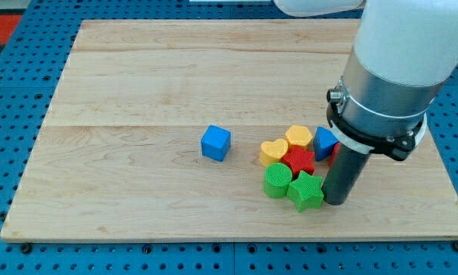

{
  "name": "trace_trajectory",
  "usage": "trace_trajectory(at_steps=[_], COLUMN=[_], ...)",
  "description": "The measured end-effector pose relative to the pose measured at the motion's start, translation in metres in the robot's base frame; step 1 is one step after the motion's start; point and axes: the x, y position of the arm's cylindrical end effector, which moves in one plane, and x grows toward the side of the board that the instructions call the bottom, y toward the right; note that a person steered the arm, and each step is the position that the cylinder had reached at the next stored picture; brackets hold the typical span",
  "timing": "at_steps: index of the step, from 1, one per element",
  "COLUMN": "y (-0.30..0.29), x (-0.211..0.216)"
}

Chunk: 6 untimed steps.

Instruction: Move the group of blocks slightly up

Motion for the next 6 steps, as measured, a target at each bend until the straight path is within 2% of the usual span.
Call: trace_trajectory(at_steps=[3,4,5,6], y=[0.022,-0.002,-0.002,-0.035], x=[0.006,0.021,0.033,0.016])
